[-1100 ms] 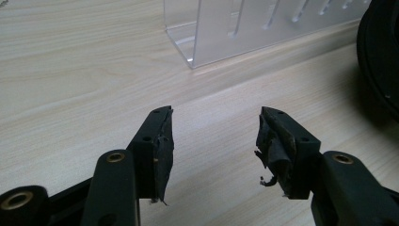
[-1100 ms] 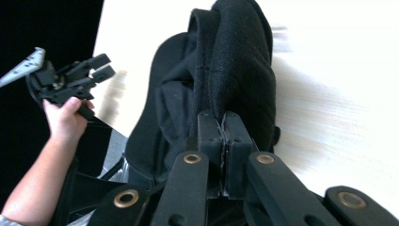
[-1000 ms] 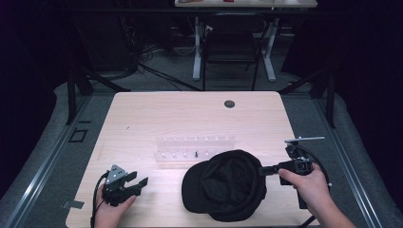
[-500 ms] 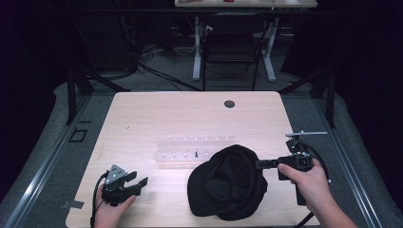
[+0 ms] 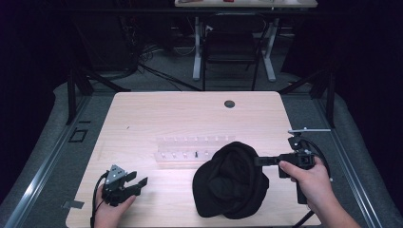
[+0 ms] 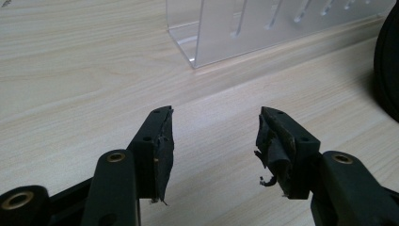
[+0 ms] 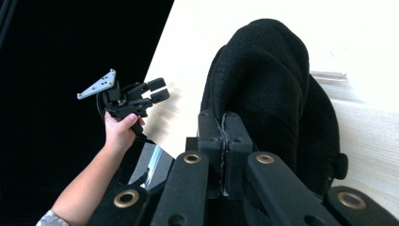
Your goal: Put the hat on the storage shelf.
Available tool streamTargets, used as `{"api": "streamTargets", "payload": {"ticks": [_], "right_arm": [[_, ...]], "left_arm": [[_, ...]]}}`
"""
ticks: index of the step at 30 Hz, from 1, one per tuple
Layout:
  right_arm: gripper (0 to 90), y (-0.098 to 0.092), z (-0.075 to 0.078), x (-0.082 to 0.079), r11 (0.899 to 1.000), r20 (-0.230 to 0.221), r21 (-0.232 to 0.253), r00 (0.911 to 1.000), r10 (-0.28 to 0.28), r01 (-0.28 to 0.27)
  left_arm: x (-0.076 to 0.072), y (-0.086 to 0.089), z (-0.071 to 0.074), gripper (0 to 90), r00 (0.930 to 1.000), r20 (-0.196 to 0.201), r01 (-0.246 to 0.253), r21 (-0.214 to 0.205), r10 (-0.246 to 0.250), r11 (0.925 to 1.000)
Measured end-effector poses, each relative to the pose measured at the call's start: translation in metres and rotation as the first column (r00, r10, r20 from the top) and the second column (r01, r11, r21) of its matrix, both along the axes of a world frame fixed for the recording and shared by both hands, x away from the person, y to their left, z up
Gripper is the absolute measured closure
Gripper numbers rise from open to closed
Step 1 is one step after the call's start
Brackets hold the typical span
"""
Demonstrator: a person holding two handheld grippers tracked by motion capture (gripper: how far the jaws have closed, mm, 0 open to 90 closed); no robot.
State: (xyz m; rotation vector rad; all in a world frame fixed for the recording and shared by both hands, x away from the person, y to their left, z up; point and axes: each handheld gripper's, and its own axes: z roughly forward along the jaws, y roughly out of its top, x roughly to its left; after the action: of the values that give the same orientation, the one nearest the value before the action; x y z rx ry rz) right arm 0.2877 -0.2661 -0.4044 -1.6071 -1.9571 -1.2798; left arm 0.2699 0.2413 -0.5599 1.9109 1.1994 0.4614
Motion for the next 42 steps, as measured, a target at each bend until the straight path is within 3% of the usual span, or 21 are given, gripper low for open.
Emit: {"api": "streamTargets", "payload": {"ticks": [11,19,29,42], "right_arm": [[88.7,-0.001,0.021,-0.003,0.997,0.032,0.072,0.9995,-0.005,0.003],[88.7,-0.008,0.038,-0.004,0.996,0.082,0.080,0.9960,-0.036,0.029],[88.7,-0.014,0.047,-0.001,0.992,0.113,0.102,0.9897,-0.088,0.076],[88.8,-0.013,0.067,0.004,0.990,0.162,0.120,0.9826,-0.091,0.071]], "left_arm": [[0.000,0.000,0.000,46.3,1.0000,0.002,-0.002,0.000,0.002,1.0000],[0.000,-0.001,-0.001,46.4,1.0000,0.001,-0.002,0.001,0.002,1.0000],[0.001,-0.001,-0.001,46.4,1.0000,-0.002,0.001,0.002,-0.001,1.0000],[0.001,-0.001,-0.001,46.4,1.0000,0.000,0.001,0.002,-0.001,1.0000]]}}
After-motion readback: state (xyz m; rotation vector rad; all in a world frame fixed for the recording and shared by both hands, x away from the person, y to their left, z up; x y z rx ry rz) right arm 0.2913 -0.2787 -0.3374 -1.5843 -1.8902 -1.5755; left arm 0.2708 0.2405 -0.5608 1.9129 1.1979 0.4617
